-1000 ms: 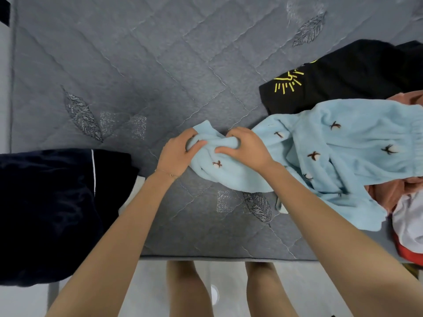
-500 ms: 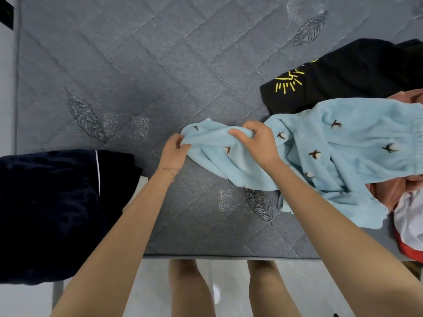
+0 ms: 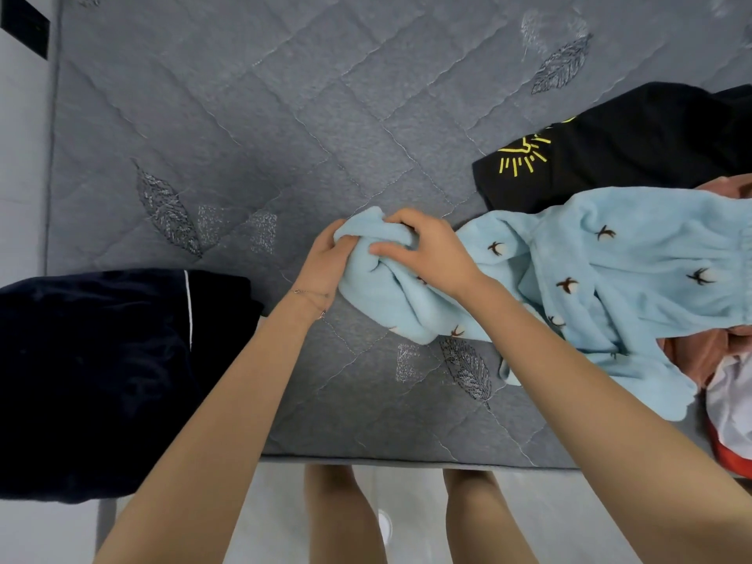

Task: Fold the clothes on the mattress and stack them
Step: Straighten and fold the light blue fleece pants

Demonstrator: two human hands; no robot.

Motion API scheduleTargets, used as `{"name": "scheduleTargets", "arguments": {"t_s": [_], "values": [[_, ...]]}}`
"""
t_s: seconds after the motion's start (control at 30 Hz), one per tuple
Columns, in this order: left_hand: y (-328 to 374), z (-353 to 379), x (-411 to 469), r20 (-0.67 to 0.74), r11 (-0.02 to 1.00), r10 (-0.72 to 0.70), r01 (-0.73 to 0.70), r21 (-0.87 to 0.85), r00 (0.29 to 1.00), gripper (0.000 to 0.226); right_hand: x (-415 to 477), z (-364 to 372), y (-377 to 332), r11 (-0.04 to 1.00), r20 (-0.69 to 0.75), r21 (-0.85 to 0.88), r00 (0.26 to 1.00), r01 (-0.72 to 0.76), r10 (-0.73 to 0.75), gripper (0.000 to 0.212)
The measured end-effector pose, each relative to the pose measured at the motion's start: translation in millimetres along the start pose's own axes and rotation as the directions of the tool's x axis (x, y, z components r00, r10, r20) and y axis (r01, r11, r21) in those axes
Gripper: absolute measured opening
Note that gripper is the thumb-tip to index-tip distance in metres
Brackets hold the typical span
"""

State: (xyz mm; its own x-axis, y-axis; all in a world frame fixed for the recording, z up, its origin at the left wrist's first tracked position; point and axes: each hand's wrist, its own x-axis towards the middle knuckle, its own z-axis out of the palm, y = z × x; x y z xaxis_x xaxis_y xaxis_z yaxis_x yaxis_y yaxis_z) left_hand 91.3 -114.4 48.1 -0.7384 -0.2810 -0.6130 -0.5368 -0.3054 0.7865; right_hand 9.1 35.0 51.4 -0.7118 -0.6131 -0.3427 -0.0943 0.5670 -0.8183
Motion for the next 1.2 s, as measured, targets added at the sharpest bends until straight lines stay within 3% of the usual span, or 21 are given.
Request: {"name": "scheduleTargets", "arguments": {"t_s": [0.1, 0.2, 0.37, 0.47, 0.57, 0.67, 0.8, 0.9, 1.07, 1.2], "values": [[-3, -4, 3, -0.009, 0.996, 0.037, -0.036, 0.076, 0.999, 0.011, 5, -5, -2, 0.996, -0.085, 0.087, 0.995, -0.037, 0.045, 0.036], [-9, -9, 4, 0.035, 0.965, 0.108, -0.113, 0.238, 0.994, 0.02, 7, -11, -4, 0.984, -0.116, 0.166, 0.989, -0.066, 0.086, 0.041], [-32, -9, 2, 0.038, 0.874, -0.01, -0.01, 0.486, 0.999, 0.035, 12, -14, -5, 0.957, -0.226, 0.262, 0.956, -0.125, 0.186, 0.043], [-33, -12, -1, 0.028, 0.927, -0.053, 0.039, 0.373, 0.998, 0.026, 13, -15, -3, 0.95, -0.267, 0.283, 0.94, -0.135, 0.213, 0.045], [-20, -23, 3, -0.013, 0.952, 0.004, 0.0, 0.305, 1.0, 0.016, 13, -15, 0, 0.954, -0.276, 0.255, 0.933, -0.16, 0.23, 0.045], [0, -40, 6, -0.026, 0.959, 0.058, -0.049, 0.278, 0.998, 0.023, 16, -17, 3, 0.967, -0.243, 0.177, 0.944, -0.182, 0.223, 0.035], [29, -68, 14, -0.003, 0.931, 0.057, -0.052, 0.362, 0.998, 0.026, 25, -10, -5, 0.985, -0.067, -0.049, 0.985, -0.163, 0.16, 0.019], [53, -89, 18, 0.101, 0.888, 0.052, -0.093, 0.45, 0.993, 0.03, 34, 6, -16, 0.982, 0.032, -0.128, 0.989, -0.141, 0.147, 0.027], [73, -109, 19, 0.295, 0.892, -0.083, -0.061, 0.448, 0.952, 0.015, 42, 32, -37, 0.986, 0.146, 0.087, 0.98, -0.146, 0.132, 0.045], [75, -118, 18, 0.388, 0.896, -0.153, -0.038, 0.442, 0.909, 0.013, 48, 44, -53, 0.957, 0.214, 0.23, 0.968, -0.179, 0.13, 0.02]]}}
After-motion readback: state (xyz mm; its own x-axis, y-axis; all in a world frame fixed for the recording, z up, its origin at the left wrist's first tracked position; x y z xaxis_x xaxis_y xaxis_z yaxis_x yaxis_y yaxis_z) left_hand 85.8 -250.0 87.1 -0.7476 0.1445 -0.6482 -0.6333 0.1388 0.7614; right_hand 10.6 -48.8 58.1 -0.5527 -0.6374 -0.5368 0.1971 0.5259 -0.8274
